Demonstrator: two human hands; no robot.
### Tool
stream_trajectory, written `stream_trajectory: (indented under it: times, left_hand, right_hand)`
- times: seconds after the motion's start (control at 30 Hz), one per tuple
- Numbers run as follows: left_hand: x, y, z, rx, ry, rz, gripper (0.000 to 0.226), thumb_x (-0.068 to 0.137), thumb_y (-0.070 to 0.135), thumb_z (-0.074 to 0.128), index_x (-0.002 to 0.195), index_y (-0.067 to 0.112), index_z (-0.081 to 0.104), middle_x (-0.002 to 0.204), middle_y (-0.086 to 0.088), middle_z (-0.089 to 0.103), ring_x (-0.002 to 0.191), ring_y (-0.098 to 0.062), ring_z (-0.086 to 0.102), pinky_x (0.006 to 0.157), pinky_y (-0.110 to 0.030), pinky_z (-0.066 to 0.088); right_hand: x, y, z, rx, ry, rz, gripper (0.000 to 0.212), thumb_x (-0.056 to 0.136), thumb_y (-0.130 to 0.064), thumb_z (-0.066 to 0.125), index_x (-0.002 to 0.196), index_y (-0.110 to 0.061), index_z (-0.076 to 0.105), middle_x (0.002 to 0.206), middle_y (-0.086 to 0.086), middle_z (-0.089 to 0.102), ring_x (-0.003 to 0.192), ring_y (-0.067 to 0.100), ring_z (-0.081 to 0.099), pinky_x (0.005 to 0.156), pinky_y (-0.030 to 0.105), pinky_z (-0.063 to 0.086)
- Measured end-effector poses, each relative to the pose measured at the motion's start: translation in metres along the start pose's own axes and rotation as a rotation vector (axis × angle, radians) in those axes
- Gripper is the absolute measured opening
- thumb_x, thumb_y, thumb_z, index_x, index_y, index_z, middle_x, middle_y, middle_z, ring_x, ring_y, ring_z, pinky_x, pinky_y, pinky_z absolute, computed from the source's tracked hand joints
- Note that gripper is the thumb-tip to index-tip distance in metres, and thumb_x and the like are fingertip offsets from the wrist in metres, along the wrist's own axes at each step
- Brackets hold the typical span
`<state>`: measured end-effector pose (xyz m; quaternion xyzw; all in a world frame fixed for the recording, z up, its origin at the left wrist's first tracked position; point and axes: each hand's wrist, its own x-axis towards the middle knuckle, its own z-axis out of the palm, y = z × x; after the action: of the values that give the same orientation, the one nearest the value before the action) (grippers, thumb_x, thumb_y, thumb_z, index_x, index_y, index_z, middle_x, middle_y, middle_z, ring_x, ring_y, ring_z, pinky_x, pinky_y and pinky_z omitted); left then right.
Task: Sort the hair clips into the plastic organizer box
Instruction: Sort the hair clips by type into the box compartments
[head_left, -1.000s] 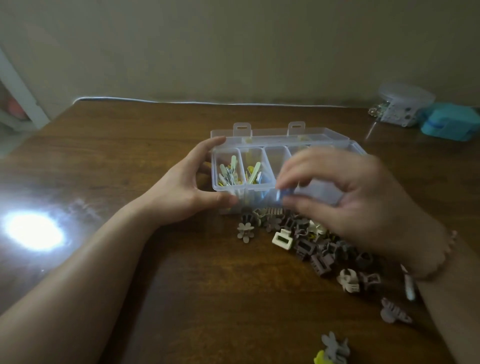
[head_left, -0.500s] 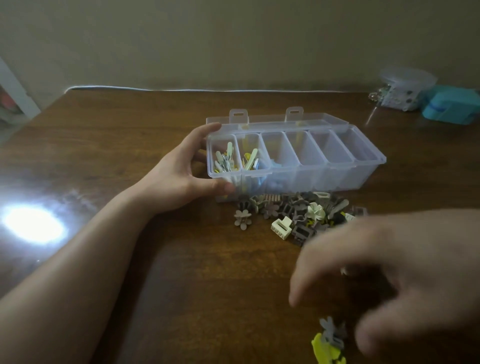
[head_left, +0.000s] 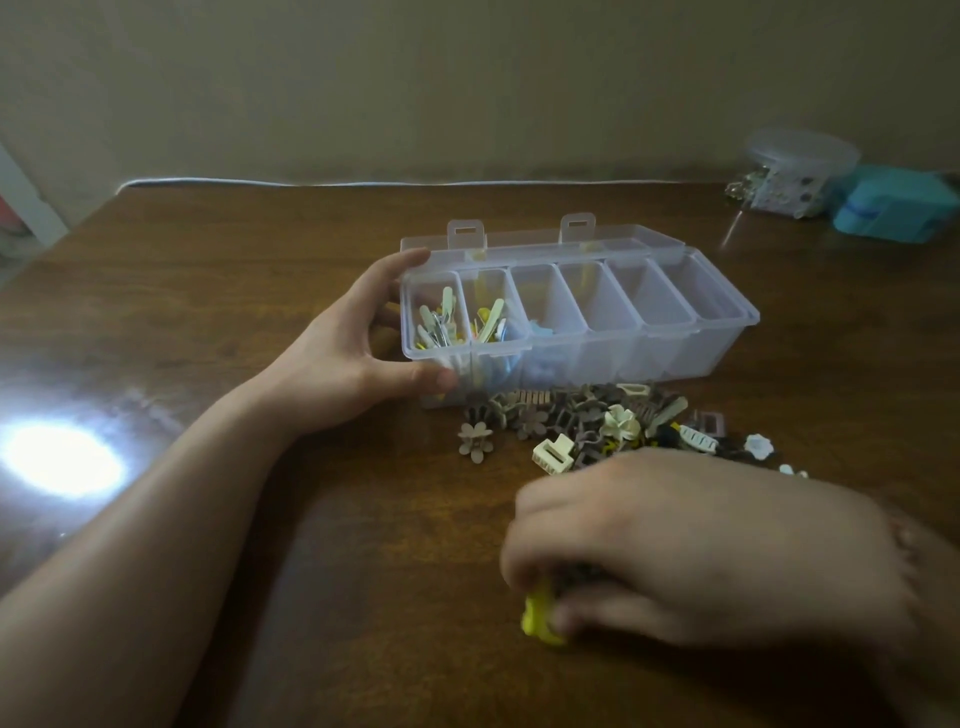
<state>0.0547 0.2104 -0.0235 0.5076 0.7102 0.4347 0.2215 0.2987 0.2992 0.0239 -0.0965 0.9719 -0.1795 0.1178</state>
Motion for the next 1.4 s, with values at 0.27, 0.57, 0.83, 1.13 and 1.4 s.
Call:
stream_trajectory:
  times: [0.27, 0.57, 0.83, 1.13, 1.4]
  left_hand:
    - [0.0, 0.0, 0.0, -0.002, 0.0, 0.003, 0.103, 0.057, 0.054, 0.083, 0.145, 0.049, 0.031, 0.133, 0.016, 0.058, 0.12, -0.002, 0.057, 0.104, -0.032, 0.046]
    - [-0.001, 0.002, -0.001, -0.008, -0.016, -0.006, 0.102, 0.059, 0.051, 0.084, 0.145, 0.051, 0.03, 0.133, 0.018, 0.056, 0.116, 0.003, 0.058, 0.092, -0.018, 0.049]
    - [-0.001, 0.002, -0.001, -0.009, -0.007, -0.003, 0.105, 0.054, 0.057, 0.081, 0.145, 0.051, 0.03, 0.133, 0.02, 0.055, 0.117, 0.004, 0.056, 0.096, -0.022, 0.046]
    - [-0.009, 0.015, -0.001, 0.332, -0.058, -0.024, 0.122, 0.046, 0.081, 0.071, 0.146, 0.058, 0.007, 0.154, 0.012, 0.037, 0.135, -0.003, 0.042, 0.11, -0.034, 0.036]
    - [-0.015, 0.027, 0.007, 0.495, 0.439, 0.267, 0.085, 0.08, 0.076, 0.045, 0.144, 0.02, 0.039, 0.12, 0.002, 0.039, 0.112, -0.018, 0.039, 0.096, -0.038, 0.035]
  right_hand:
    - [0.013, 0.012, 0.001, 0.072, 0.478, 0.07, 0.013, 0.085, -0.042, 0.061, 0.093, -0.033, 0.063, 0.091, -0.017, 0.063, 0.077, -0.004, 0.055, 0.066, 0.014, 0.046]
    - [0.022, 0.064, -0.015, -0.173, 1.04, 0.354, 0.007, 0.088, -0.025, 0.067, 0.09, -0.021, 0.072, 0.087, -0.009, 0.067, 0.068, -0.006, 0.045, 0.062, 0.018, 0.041]
    - [-0.015, 0.061, -0.028, -0.105, 0.838, 0.345, 0.013, 0.087, -0.03, 0.06, 0.094, -0.031, 0.07, 0.088, -0.018, 0.066, 0.077, 0.004, 0.055, 0.066, 0.027, 0.048]
    - [-0.016, 0.038, -0.027, -0.321, 0.3, 0.477, 0.035, 0.091, -0.051, 0.048, 0.125, -0.045, 0.05, 0.114, -0.024, 0.055, 0.103, 0.001, 0.053, 0.084, 0.03, 0.051]
    - [-0.002, 0.024, -0.014, -0.038, 0.256, 0.286, 0.048, 0.094, -0.033, 0.055, 0.138, -0.044, 0.04, 0.138, -0.027, 0.039, 0.122, -0.01, 0.037, 0.105, 0.019, 0.037]
